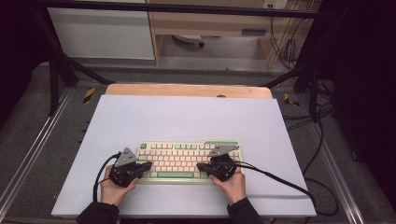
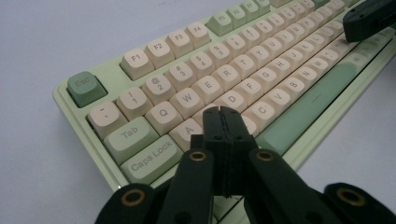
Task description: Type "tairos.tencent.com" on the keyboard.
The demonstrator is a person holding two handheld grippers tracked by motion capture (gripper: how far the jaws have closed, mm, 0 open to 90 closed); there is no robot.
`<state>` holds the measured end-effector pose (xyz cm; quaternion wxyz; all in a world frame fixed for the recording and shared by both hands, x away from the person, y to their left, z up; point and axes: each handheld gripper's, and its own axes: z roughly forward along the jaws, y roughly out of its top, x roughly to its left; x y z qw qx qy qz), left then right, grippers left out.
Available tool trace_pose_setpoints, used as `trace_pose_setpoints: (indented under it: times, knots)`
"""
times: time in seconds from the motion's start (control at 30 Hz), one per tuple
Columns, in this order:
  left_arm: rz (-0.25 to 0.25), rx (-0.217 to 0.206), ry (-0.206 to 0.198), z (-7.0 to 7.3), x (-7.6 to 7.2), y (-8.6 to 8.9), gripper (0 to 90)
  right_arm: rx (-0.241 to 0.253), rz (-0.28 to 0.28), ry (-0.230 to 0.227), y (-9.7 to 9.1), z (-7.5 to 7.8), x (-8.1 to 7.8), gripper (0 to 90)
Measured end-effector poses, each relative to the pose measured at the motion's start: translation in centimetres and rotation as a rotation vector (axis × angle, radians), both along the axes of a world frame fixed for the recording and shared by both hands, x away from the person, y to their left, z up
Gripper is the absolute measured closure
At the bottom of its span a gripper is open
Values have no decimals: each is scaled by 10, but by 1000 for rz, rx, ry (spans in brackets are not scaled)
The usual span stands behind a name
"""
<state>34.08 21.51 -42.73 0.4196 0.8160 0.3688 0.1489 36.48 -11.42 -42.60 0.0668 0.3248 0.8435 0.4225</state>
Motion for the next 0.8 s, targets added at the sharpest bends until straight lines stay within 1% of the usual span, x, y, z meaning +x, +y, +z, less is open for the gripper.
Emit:
trace_pose_setpoints:
  times: [0.1,0.17,0.33,0.47,0.8]
  knots:
    - [-4,0,-1,0,0,-2,899,4,-5,-9,-4,4,-1,900]
    - [-5,0,-1,1,0,-3,899,8,-11,-6,-7,5,-1,900]
    - [-11,-1,-5,2,1,-7,899,12,-18,-8,-12,6,0,900]
    - [-14,-3,-7,4,1,-10,899,13,-24,-3,-15,6,0,900]
    - [-25,1,-4,3,3,-22,899,6,-25,-9,-17,7,-1,900]
